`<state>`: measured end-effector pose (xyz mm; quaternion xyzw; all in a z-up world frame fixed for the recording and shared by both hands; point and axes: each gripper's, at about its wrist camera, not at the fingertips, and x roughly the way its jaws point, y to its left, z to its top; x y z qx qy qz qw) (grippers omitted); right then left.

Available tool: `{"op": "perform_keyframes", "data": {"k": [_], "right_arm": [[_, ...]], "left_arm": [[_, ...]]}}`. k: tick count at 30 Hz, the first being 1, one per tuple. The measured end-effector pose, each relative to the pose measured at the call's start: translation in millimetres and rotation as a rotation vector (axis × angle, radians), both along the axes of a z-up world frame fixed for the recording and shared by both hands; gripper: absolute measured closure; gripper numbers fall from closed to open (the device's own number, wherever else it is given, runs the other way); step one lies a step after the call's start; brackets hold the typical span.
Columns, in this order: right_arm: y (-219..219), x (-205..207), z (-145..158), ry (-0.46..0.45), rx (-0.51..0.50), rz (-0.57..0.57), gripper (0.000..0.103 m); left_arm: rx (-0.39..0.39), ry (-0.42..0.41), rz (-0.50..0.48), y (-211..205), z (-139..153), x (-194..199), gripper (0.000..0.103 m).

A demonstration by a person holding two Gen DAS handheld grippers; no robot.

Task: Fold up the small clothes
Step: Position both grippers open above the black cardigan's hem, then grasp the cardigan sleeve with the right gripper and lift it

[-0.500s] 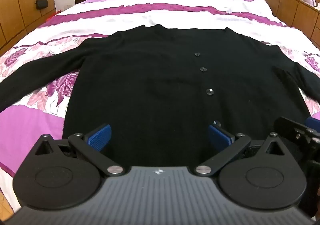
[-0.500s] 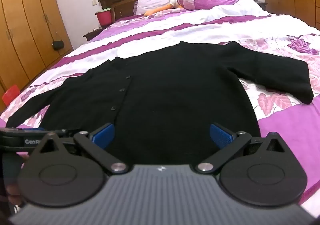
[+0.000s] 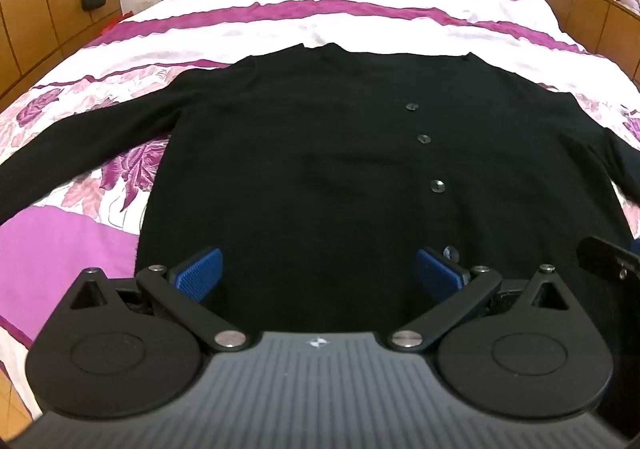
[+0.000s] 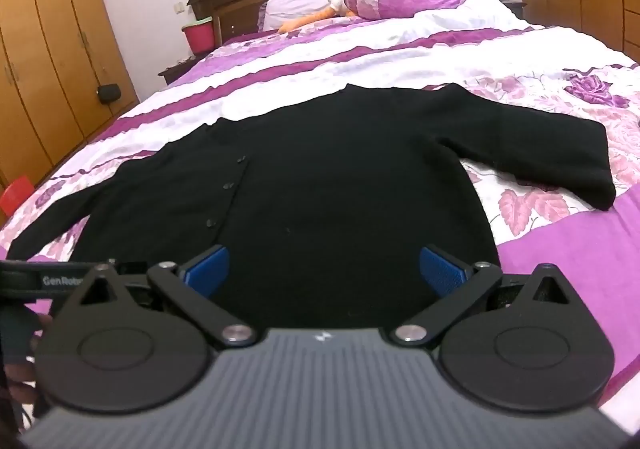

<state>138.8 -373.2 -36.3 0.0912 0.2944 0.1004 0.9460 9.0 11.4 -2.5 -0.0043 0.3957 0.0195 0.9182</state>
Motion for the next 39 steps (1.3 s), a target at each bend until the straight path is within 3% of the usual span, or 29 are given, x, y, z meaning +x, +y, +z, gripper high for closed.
{"op": "perform_keyframes", "data": {"k": [15, 27, 39], "right_arm": [[-12.1, 16.7, 5.8, -0.007, -0.070, -0.012, 0.000], [-75.7, 79.7, 15.4, -0.013, -0.156, -0.177, 0.000], [-120.4, 139.4, -20.6, 0.103, -0.186, -0.285, 0.001]], "left_arm": [[-0.015, 0.008, 0.011, 2.1, 2.1, 9.9, 0.000], [0.003, 0.046, -0.003, -5.8, -10.3, 31.4, 0.000], [0.049, 0.057, -0.031, -16.4, -34.2, 50.8, 0.000]]}}
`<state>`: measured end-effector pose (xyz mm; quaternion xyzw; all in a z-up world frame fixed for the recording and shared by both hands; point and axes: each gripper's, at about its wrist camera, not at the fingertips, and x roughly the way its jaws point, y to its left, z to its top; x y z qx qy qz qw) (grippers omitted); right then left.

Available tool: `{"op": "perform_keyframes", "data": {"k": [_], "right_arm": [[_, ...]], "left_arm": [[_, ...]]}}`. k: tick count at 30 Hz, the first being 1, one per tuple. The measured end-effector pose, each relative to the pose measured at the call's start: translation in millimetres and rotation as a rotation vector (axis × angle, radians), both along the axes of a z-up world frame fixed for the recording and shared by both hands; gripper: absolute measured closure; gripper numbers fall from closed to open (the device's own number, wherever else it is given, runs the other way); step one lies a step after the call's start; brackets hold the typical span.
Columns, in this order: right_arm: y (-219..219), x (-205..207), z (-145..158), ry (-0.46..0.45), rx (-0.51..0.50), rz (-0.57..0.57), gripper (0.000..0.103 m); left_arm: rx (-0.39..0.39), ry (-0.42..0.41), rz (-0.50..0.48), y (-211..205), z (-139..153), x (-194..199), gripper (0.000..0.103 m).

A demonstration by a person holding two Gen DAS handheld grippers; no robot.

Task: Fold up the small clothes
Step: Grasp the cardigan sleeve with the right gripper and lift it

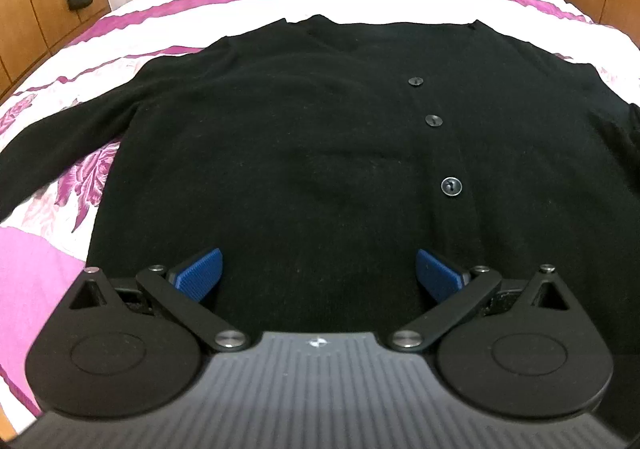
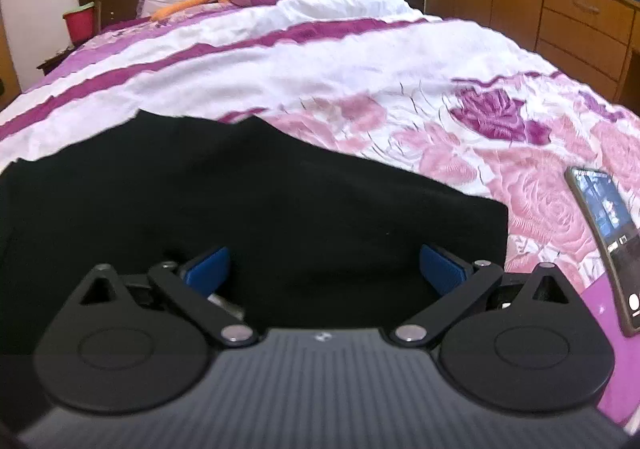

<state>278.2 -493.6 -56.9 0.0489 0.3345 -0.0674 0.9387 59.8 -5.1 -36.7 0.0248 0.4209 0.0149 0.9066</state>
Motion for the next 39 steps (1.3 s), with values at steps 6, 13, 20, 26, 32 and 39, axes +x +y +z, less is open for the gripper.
{"op": "perform_keyframes", "data": {"k": [6, 13, 20, 26, 32, 39], "right_arm": [[-9.6, -2.0, -12.4, -0.026, 0.041, -0.003, 0.001], [-13.3, -7.5, -13.0, -0.050, 0.044, 0.008, 0.009], [-22.4, -14.4, -7.1, -0.075, 0.045, -0.029, 0.050], [-28.7, -17.3, 7.6, -0.099, 0.107, -0.025, 0.083], [-30.7, -19.1, 31.4, -0.144, 0.171, -0.014, 0.091], [-14.7, -18.9, 62.0, -0.212, 0.216, 0.048, 0.091]], "left_arm": [[-0.016, 0.016, 0.006, 3.0, -7.1, 5.1, 0.000], [-0.004, 0.001, 0.012, 1.0, -10.7, 5.3, 0.000], [-0.011, -0.005, 0.005, 2.2, -8.4, 2.3, 0.000], [-0.046, 0.007, -0.001, 9.1, 2.3, 1.0, 0.000], [-0.063, -0.009, 0.011, 19.0, 12.1, -3.1, 0.000], [-0.074, -0.042, 0.027, 30.1, 25.0, -6.8, 0.000]]}}
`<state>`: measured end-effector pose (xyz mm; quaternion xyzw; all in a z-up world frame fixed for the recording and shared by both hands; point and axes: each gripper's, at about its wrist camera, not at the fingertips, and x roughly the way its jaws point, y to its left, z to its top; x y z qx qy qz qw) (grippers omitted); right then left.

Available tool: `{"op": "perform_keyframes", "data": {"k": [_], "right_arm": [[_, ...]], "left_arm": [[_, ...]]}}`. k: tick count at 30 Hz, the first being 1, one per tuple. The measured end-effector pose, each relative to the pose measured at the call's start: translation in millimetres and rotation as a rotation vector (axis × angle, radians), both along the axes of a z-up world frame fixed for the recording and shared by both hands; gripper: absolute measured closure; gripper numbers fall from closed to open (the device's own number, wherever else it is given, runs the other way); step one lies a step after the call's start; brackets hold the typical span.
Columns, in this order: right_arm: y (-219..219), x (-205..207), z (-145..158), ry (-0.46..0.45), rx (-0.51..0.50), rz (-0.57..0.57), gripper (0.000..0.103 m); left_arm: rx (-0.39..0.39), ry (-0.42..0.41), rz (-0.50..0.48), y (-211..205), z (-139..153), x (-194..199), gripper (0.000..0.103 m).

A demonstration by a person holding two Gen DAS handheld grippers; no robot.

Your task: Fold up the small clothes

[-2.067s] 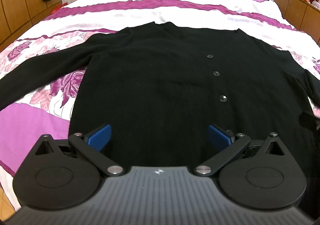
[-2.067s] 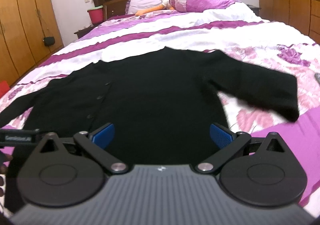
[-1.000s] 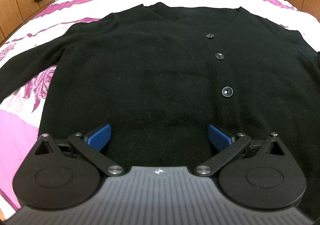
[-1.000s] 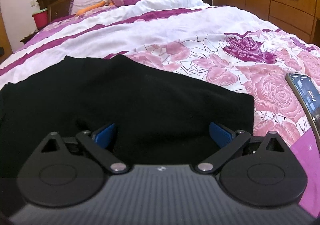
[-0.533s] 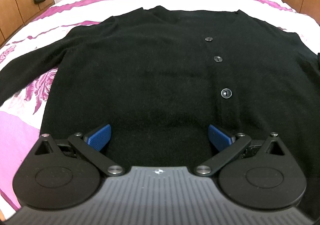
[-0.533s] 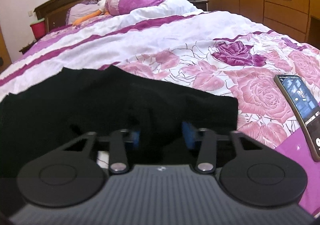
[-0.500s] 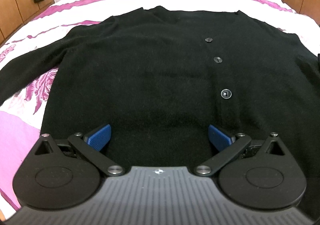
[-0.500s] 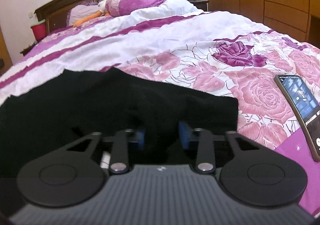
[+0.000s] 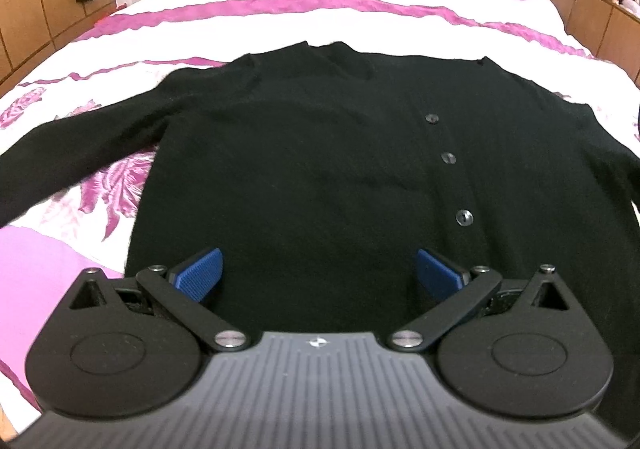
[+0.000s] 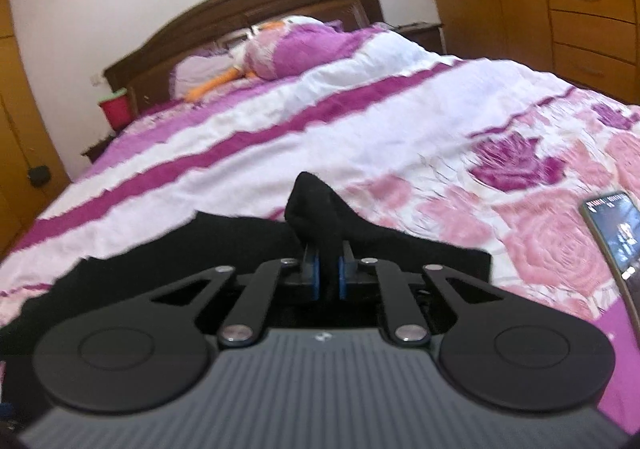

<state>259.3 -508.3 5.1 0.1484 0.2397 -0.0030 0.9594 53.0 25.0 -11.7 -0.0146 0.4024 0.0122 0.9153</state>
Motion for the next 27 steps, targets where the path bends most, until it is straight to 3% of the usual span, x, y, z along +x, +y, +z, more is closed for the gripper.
{"op": "perform_keyframes", "data": {"k": [16, 22, 27], "right_arm": [[113.1, 17.4, 69.4, -0.164, 0.003, 0.260, 0.092], [174.1, 24.8, 66.8, -0.162, -0.002, 0.384, 0.092], [223.2, 34.7, 42.7, -0.106, -0.017, 0.487, 0.092]], "left_arm": [[-0.031, -0.037, 0.069, 37.2, 11.4, -9.6, 0.000], [-0.036, -0.041, 0.101, 52.2, 10.8, -9.2, 0.000], [-0.031, -0.041, 0.125, 62.8, 7.2, -7.1, 0.000]]}}
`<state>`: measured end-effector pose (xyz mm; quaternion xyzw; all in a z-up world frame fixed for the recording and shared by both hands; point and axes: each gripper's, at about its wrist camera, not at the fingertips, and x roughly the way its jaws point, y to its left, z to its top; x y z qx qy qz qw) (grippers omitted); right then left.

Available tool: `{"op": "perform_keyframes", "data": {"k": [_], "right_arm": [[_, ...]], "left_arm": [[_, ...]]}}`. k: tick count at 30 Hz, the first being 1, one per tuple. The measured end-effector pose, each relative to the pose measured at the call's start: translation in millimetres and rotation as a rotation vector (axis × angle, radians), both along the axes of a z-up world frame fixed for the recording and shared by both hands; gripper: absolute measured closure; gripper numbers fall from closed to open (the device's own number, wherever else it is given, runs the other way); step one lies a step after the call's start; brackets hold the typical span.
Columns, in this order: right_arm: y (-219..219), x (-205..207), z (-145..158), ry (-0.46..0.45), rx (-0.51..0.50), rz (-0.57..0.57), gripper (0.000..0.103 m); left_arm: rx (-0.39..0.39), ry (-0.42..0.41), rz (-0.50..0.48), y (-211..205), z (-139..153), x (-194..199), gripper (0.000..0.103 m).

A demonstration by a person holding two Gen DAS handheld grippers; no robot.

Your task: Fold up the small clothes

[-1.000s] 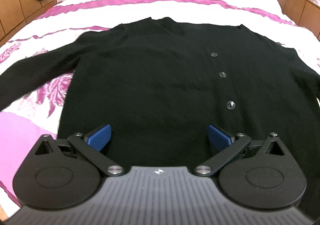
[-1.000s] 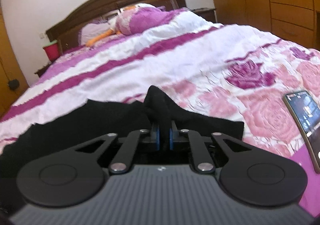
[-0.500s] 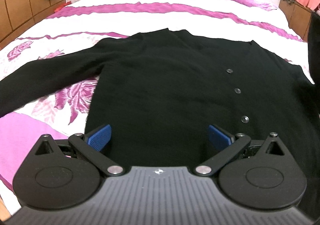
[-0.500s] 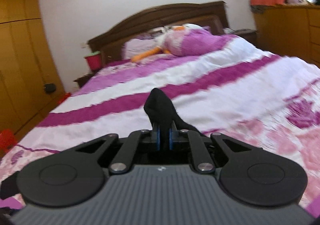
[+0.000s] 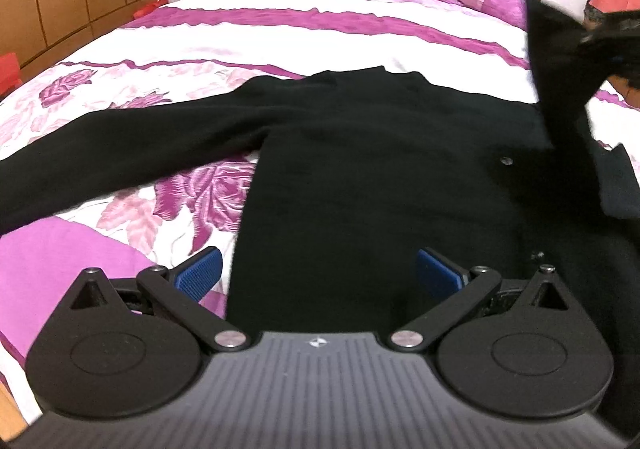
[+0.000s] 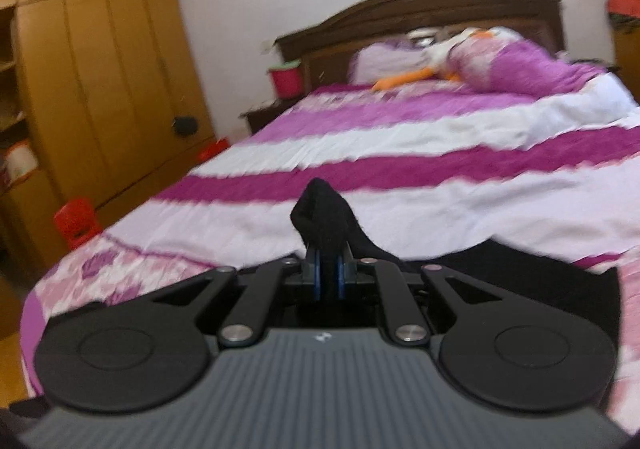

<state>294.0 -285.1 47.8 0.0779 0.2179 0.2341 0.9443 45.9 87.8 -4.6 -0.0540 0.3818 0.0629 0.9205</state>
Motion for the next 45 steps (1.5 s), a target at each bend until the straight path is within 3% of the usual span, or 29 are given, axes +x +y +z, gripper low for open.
{"op": "perform_keyframes", "data": {"k": [6, 13, 15, 17, 19, 23, 30, 37, 45], "right_arm": [[47.7, 8.0, -35.1, 0.068, -0.038, 0.089, 0.092], [68.7, 23.8, -72.5, 0.170, -0.065, 0.146, 0.087], [69.1, 23.0, -76.2, 0.192, -0.062, 0.144, 0.076], [67.4, 17.0, -75.3, 0.182, -0.053, 0.159, 0.053], [63.2, 6.2, -68.5, 0.154, -0.057, 0.177, 0.050], [37.9, -12.4, -52.4, 0.140, -0.031, 0.157, 0.050], [-40.3, -41.1, -43.4, 0.113, -0.051, -0.002, 0.050], [-109.3, -52.4, -60.8, 0.118, -0.116, -0.205, 0.050], [-136.1, -45.0, -88.0, 0.180, -0.119, -0.222, 0.050]], "left_arm": [[0.008, 0.012, 0.016, 9.6, -7.4, 4.6, 0.000], [0.005, 0.026, 0.029, 13.5, -14.6, 11.0, 0.000], [0.009, 0.026, 0.025, 12.8, -14.8, 12.4, 0.000], [0.008, 0.024, 0.020, 12.2, -13.5, 13.9, 0.000], [0.004, 0.018, 0.011, 11.4, -11.1, 15.9, 0.000], [0.003, -0.004, -0.010, 5.9, -2.1, 23.3, 0.000], [0.000, -0.050, -0.060, -13.0, 12.7, 56.9, 0.000], [-0.016, -0.084, -0.127, -33.0, 14.4, 102.5, 0.000], [-0.036, -0.069, -0.140, -39.3, -5.0, 143.8, 0.007]]}}
